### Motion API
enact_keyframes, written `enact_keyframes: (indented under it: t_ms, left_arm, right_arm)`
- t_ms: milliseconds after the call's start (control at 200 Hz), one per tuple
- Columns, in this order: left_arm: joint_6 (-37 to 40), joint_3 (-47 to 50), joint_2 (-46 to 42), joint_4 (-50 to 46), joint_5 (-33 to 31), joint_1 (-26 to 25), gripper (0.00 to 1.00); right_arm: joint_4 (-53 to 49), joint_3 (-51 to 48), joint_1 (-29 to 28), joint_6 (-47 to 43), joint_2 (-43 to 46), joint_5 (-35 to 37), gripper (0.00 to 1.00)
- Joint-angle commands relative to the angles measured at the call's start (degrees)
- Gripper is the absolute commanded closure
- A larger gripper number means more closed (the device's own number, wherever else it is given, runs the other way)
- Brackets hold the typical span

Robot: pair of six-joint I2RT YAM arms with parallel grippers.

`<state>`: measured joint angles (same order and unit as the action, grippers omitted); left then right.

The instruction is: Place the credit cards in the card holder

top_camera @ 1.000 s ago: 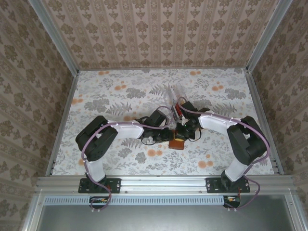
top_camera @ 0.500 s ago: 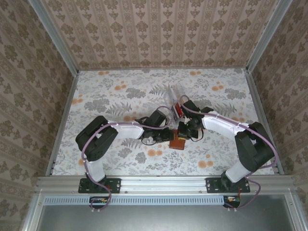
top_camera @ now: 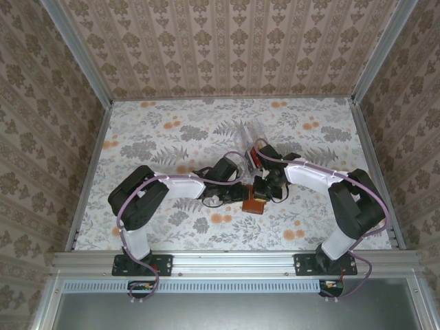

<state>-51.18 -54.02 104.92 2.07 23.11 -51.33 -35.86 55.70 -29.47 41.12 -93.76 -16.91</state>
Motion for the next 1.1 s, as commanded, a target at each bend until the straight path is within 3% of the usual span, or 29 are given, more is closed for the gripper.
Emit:
enact_keyframes:
  t_ms: [0, 545, 685, 865, 1095]
  left_arm:
    - [0.2, 0.5, 0.2, 0.0, 0.7, 0.0, 0.75]
    - [0.3, 0.1, 0.5, -0.4, 0.9, 0.0, 0.75]
    - [0.4, 0.0, 0.5, -0.7, 0.8, 0.1, 0.76]
    - [0.3, -0.1, 0.5, -0.7, 0.8, 0.1, 0.75]
    - [0.4, -0.3, 0.8, -0.7, 1.0, 0.1, 0.76]
  right_arm:
    - [0.5, 1.5, -0.3, 0.4, -0.8, -0.3, 1.00]
    - [2.1, 1.2, -0.3, 0.8, -0.6, -0.2, 0.98]
    - [2.5, 0.8, -0.3, 0.7, 0.3, -0.2, 0.91]
    - [1.1, 0.1, -0.3, 0.0, 5.2, 0.6, 0.68]
    - [-0.6, -2.7, 0.9, 0.2, 10.0, 3.9, 0.63]
